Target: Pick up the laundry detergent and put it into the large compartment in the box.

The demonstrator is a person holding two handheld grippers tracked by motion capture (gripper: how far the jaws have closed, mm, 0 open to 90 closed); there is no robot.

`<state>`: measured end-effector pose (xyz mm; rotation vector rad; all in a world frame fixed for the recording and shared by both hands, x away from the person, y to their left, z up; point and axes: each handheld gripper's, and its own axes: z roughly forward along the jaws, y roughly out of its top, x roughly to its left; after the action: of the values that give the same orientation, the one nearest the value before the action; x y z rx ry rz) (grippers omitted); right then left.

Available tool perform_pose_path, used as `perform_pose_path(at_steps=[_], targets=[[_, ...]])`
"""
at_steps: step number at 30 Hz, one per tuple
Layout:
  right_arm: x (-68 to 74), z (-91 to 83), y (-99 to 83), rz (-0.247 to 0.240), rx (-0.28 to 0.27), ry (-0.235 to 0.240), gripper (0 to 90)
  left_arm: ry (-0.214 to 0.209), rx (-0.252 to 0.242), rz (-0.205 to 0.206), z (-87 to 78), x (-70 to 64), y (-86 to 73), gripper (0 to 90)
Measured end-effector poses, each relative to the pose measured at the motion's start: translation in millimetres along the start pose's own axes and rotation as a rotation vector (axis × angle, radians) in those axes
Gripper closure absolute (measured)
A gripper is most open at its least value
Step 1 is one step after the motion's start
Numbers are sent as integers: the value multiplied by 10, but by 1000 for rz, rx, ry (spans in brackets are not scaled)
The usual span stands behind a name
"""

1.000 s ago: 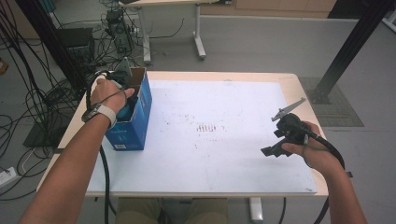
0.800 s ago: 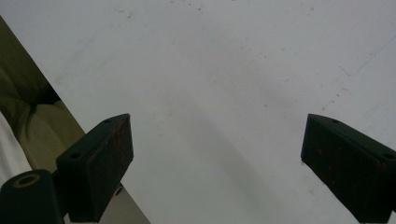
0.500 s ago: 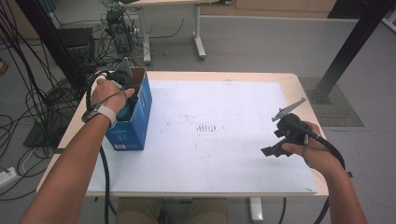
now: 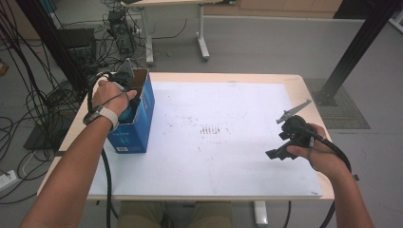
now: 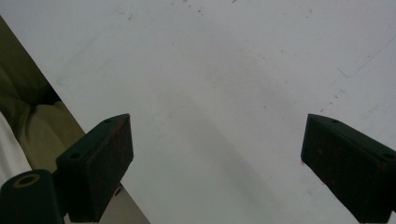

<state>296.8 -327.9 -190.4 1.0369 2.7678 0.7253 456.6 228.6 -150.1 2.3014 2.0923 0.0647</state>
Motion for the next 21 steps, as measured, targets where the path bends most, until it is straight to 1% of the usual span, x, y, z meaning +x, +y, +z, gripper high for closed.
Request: perform_pose_path(at_steps=[13, 21], targets=[[14, 7, 31, 15, 10, 1, 91, 0, 2, -1, 2, 9, 3, 383], [21, -4, 29, 12, 8, 0, 91, 0, 1, -4, 0, 12, -8, 382]])
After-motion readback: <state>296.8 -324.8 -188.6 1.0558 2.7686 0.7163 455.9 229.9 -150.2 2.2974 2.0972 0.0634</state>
